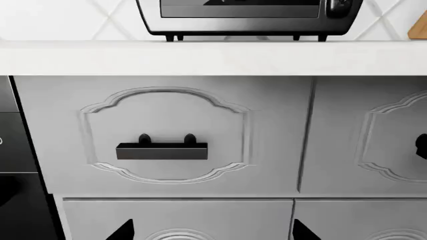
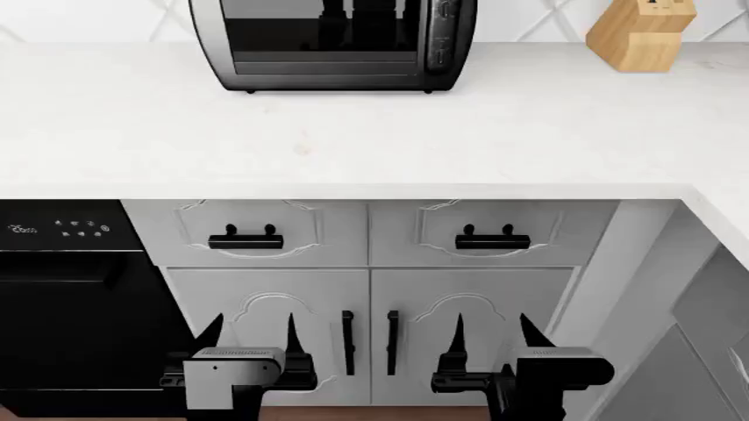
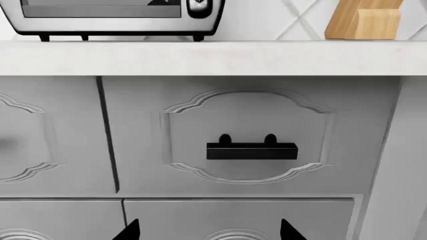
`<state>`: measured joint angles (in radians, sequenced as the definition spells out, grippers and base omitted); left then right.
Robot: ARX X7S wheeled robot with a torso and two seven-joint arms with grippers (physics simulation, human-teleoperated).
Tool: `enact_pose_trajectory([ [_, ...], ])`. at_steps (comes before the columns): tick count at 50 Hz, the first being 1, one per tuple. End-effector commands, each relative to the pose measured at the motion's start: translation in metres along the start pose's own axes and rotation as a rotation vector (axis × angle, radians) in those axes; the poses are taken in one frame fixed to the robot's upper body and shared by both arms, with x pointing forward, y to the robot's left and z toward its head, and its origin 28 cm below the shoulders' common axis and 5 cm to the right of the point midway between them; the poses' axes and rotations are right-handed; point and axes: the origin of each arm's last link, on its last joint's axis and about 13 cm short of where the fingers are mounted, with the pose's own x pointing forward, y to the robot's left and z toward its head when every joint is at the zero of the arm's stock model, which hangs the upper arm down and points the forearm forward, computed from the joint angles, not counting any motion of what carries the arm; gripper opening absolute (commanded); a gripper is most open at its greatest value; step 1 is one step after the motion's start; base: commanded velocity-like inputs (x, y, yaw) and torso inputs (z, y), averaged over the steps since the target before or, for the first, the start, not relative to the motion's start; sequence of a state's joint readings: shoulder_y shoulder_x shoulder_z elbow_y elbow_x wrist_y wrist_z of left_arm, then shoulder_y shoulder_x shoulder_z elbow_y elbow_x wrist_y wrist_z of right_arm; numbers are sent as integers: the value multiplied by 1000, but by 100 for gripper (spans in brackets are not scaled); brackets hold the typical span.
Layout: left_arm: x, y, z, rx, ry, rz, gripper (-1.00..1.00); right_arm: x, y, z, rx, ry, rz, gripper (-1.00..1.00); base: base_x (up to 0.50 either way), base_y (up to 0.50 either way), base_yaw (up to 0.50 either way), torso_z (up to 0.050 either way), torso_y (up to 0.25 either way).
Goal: Open the toaster oven door.
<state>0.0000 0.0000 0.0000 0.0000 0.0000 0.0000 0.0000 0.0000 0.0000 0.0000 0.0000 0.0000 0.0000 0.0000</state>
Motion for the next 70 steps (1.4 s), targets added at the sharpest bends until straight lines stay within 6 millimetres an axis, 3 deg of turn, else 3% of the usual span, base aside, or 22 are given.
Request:
enact_pose_trajectory([
  [1,0,0,0,3,0,-1,100,0,1,0,0,1,3,100,0,0,0,0,0],
  [11,-3,0,-1,-11,0,-38,100,0,2,-3,0,10,7,100,0,0,0,0,0],
  [20,-3,0,2,-17,-9,-58,100,1,1,-5,1,12,3,100,0,0,0,50,0],
  [31,12,2,28,-12,-64,-72,100,10,-7,11,-24,-16,0,100,0,0,0,50,0],
  [41,34,8,62,-14,-121,-78,100,33,-17,44,-82,-72,16,100,0,0,0,50,0],
  [58,90,12,136,-8,-203,-122,100,91,-51,132,-167,-177,8,100,0,0,0,50,0],
  [70,127,25,169,-12,-220,-64,100,119,-66,155,-204,-166,-8,100,0,0,0,25,0],
])
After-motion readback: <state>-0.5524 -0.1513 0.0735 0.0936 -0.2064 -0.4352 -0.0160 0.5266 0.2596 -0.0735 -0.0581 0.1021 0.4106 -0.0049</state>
